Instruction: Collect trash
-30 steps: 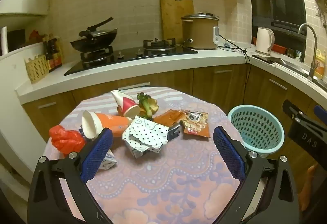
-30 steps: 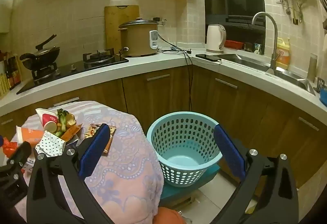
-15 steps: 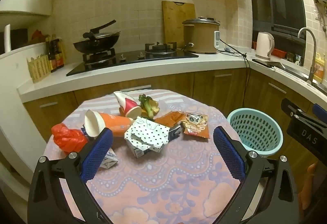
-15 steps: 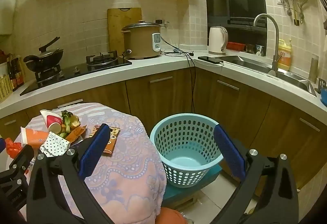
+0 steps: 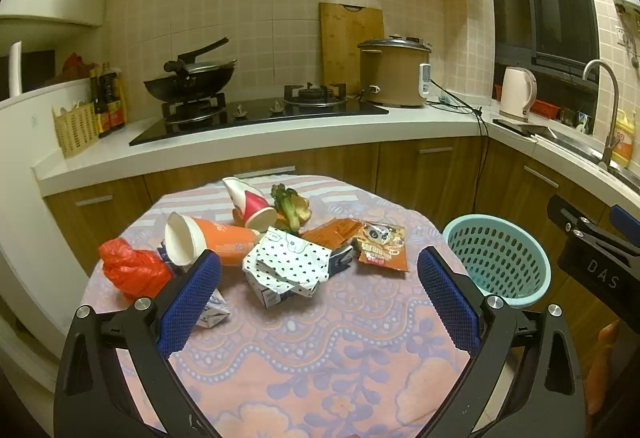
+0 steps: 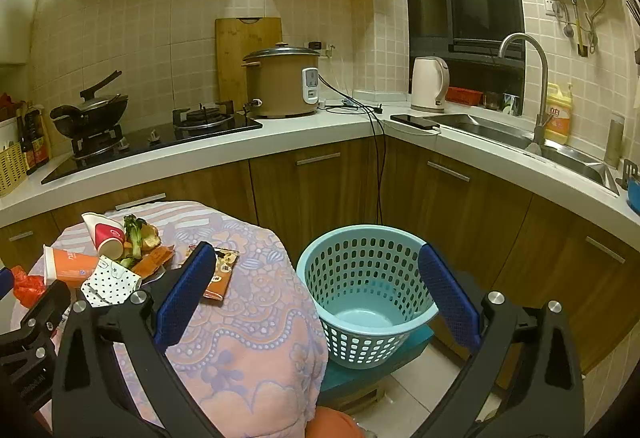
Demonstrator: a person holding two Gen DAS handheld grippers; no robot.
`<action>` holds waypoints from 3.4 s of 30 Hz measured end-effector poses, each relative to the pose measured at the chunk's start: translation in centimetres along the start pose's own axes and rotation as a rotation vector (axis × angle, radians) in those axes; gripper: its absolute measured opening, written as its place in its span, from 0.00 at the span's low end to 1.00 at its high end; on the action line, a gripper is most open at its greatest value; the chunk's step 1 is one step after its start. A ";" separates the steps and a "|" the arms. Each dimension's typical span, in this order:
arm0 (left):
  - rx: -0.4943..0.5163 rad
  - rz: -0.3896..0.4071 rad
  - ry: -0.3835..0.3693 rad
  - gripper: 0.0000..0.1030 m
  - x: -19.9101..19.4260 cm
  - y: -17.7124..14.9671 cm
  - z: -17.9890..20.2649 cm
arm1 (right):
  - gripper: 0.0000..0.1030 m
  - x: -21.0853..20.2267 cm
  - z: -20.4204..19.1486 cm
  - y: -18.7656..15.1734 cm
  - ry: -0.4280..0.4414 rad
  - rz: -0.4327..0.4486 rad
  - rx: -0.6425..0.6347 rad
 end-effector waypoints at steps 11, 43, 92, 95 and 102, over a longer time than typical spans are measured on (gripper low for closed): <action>0.000 0.003 -0.005 0.93 -0.1 0.0 0.1 | 0.93 -0.2 -0.1 0.0 -0.011 0.003 -0.006; -0.034 -0.005 -0.030 0.93 0.1 -0.2 -1.4 | 0.93 -0.2 -0.8 -0.2 -0.017 -0.002 -0.034; -0.434 -0.248 0.118 0.88 11.3 -3.2 -24.4 | 0.61 7.8 -18.1 -3.6 0.333 -0.148 -0.400; -0.449 -0.258 0.094 0.89 12.2 -3.3 -24.5 | 0.66 8.0 -18.6 -3.4 0.342 -0.142 -0.409; -0.455 -0.240 0.057 0.88 13.4 -2.9 -24.4 | 0.70 9.5 -19.5 -3.4 0.379 -0.190 -0.424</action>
Point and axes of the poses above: each gripper's, at about its wrist camera, not at the fingertips, and x roughly the way its jaws point, z to its right, y to its top, the point moved 1 cm from there along x, roughly the way its jaws point, and after that the axes turned 12 degrees about -z, right-handed, at the moved point
